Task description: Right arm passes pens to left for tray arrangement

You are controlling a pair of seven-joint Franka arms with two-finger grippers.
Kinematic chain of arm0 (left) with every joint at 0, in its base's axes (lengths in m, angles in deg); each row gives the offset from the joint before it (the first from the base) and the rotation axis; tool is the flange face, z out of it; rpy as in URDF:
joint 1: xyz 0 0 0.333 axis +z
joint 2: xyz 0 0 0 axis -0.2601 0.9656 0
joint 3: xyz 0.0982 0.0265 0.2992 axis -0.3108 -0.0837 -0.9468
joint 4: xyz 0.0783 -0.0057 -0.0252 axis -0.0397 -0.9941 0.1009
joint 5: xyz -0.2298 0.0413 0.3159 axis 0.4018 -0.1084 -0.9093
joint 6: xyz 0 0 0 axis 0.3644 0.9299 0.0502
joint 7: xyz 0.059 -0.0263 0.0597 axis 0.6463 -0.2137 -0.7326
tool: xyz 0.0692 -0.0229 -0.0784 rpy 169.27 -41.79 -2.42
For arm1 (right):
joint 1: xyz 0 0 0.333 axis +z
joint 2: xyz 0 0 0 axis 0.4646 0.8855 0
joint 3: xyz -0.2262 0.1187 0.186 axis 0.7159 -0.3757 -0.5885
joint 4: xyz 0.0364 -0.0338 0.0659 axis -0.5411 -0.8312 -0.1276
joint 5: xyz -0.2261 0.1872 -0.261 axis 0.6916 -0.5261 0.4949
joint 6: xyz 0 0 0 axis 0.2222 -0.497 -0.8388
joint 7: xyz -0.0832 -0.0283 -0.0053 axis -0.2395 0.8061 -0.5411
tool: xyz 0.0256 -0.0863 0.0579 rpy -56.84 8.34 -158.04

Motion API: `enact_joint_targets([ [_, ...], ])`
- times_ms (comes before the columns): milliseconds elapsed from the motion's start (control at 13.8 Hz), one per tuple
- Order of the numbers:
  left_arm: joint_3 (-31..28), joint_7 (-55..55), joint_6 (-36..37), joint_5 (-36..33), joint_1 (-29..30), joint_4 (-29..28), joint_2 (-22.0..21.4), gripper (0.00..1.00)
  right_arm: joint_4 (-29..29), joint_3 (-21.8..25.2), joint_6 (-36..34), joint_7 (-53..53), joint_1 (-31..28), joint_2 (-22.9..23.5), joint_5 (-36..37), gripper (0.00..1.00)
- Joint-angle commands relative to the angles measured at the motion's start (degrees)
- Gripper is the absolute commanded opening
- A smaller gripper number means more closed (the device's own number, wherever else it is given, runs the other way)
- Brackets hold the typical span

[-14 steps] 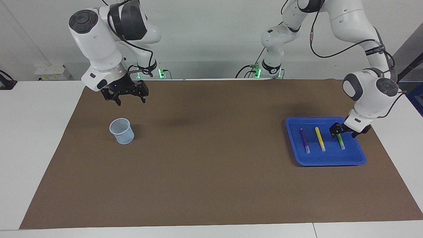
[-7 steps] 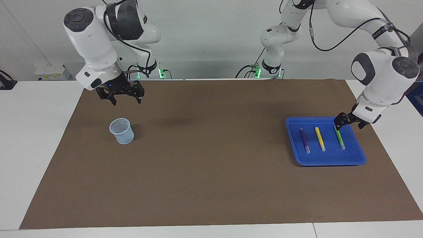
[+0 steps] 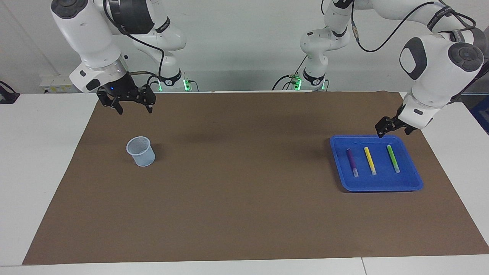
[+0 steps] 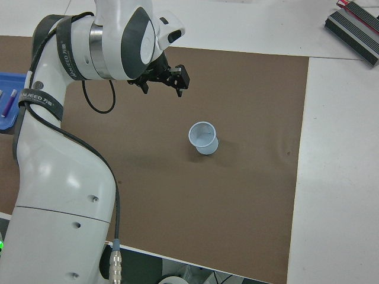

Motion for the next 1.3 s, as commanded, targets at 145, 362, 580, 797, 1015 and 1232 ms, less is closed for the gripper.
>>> enact_joint_targets([
  [145,-0.5,-0.6,4.1,4.4,-0.7,1.2,-4.3,1.00,0.3,-0.2,-0.9,-0.9,-0.3,-0.3,-0.1,1.00],
  [362,0.6,-0.7,9.5,3.9,-2.0,1.2,-5.9,1.00,0.4,-0.4,-1.1,-1.2,-0.2,-0.3,-0.1,1.00],
  [580,1.5,-2.4,11.2,4.3,-4.1,1.1,-7.9,1.00,0.4,-0.4,-0.8,-1.7,-0.3,-0.4,0.2,1.00],
  [797,0.3,-9.3,10.0,4.7,-6.4,-0.5,-9.3,1.00,0.3,-0.3,-0.9,-1.7,-0.2,-0.4,0.2,1.00],
  [1015,-8.5,-8.9,7.1,6.7,-12.1,-3.8,-11.3,1.00,0.3,-0.5,-0.9,-1.7,-0.2,-0.4,0.2,1.00],
  [1232,-14.9,-5.0,5.7,9.1,-16.0,-5.8,-12.3,1.00,0.2,-0.8,-0.9,-1.7,-0.2,-0.4,0.2,1.00],
])
